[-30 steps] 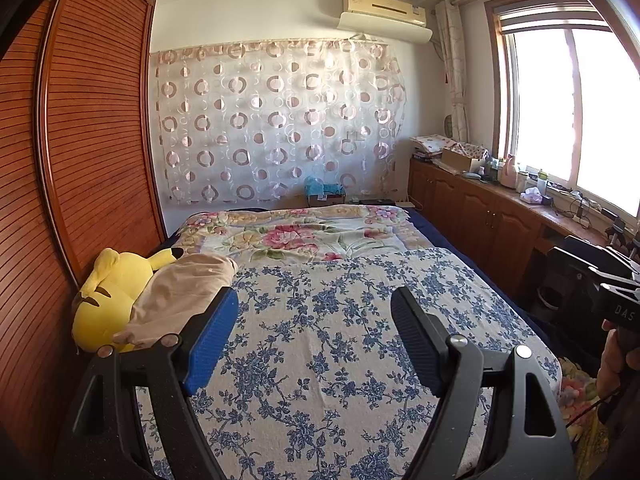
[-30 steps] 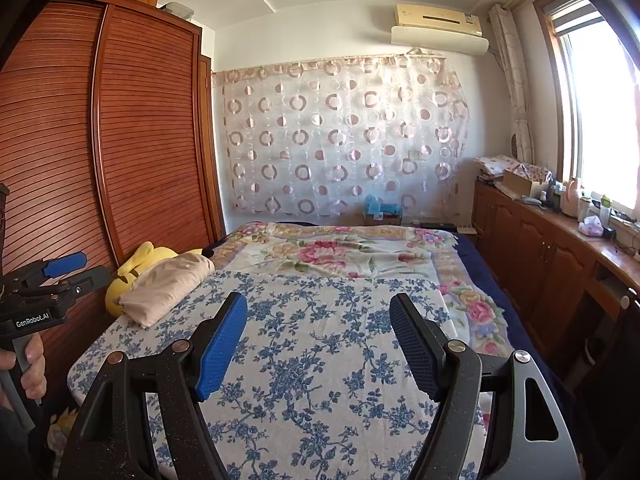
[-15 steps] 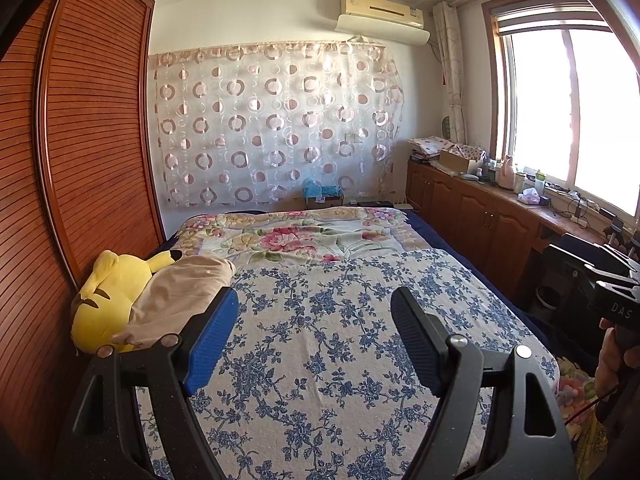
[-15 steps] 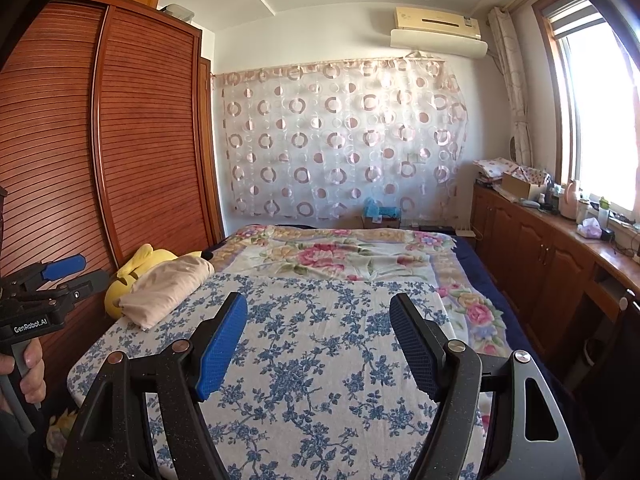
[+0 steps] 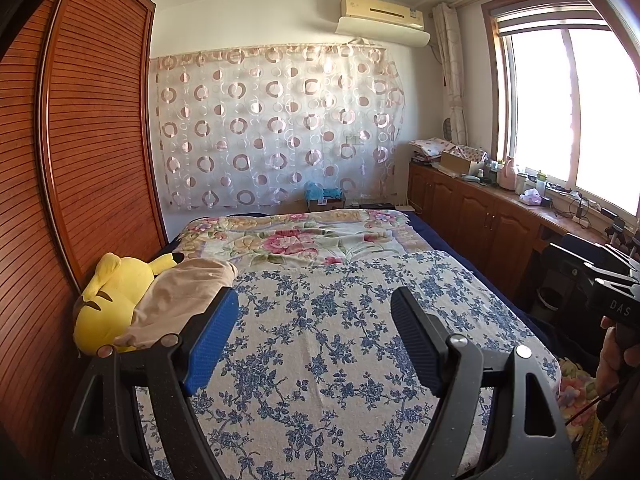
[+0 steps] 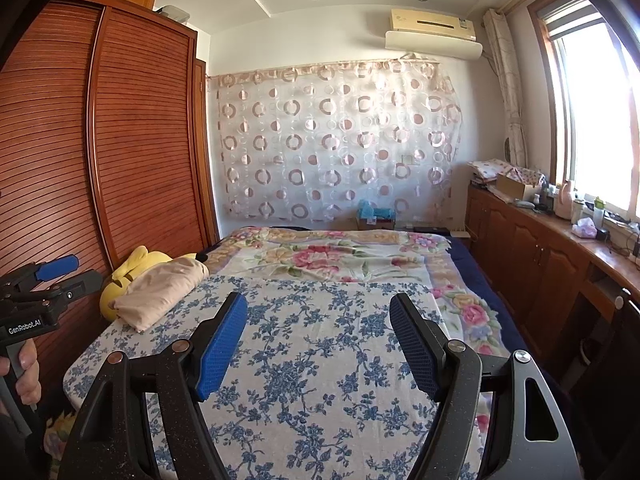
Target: Fold small clothes
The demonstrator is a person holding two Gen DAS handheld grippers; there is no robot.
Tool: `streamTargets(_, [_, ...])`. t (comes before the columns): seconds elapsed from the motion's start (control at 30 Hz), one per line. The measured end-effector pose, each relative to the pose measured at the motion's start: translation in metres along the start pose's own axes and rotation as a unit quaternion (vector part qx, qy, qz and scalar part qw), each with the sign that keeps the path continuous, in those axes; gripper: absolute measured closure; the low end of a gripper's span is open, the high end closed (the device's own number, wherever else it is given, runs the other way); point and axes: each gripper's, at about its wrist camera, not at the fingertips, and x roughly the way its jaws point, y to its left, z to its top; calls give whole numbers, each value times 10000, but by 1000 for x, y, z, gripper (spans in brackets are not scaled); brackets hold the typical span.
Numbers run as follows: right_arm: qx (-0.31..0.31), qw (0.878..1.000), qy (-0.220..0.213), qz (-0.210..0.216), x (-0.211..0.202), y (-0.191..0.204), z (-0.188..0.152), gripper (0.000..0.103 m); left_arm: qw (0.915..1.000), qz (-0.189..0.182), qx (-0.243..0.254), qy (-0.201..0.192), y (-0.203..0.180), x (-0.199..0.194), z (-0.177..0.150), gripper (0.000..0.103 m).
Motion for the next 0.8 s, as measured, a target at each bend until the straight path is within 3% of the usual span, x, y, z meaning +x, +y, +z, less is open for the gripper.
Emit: streamTargets(0.8, [-13, 10000, -18, 42, -1, -1, -1, 27, 9999, -59, -22, -93, -7, -5, 15, 24])
